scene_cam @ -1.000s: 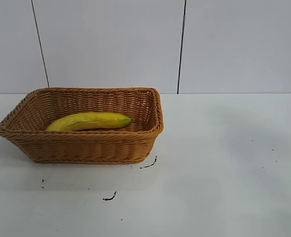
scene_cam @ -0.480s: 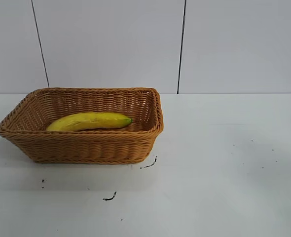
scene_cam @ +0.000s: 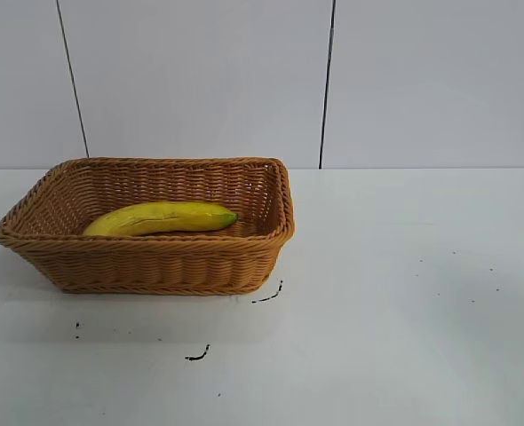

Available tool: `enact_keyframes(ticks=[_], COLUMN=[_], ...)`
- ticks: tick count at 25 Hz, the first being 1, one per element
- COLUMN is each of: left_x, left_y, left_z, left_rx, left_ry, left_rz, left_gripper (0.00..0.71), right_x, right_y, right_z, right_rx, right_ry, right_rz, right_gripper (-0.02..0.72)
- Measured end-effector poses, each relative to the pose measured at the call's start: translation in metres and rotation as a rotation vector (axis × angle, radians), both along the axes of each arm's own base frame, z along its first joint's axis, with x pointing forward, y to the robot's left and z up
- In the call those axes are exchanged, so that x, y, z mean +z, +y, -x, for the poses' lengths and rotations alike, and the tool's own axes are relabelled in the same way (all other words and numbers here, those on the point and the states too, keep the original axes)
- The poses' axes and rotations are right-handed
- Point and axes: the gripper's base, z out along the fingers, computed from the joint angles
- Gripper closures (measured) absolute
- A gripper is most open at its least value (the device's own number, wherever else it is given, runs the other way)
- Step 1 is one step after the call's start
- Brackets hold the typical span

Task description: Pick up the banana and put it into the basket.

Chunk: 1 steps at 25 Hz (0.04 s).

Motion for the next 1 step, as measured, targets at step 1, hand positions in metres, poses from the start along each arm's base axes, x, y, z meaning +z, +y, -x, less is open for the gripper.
enact_keyframes(ticks=[1], left_x=[0.0000], left_y=[0.0000], left_z=[0.0000], left_rx=[0.000], left_ry=[0.000], left_rz=[0.000], left_gripper=[0.015], right_x=[0.0000], right_y=[0.0000], right_z=[0.0000], right_rx=[0.000], right_ry=[0.000], right_rz=[0.000], right_gripper=[0.057])
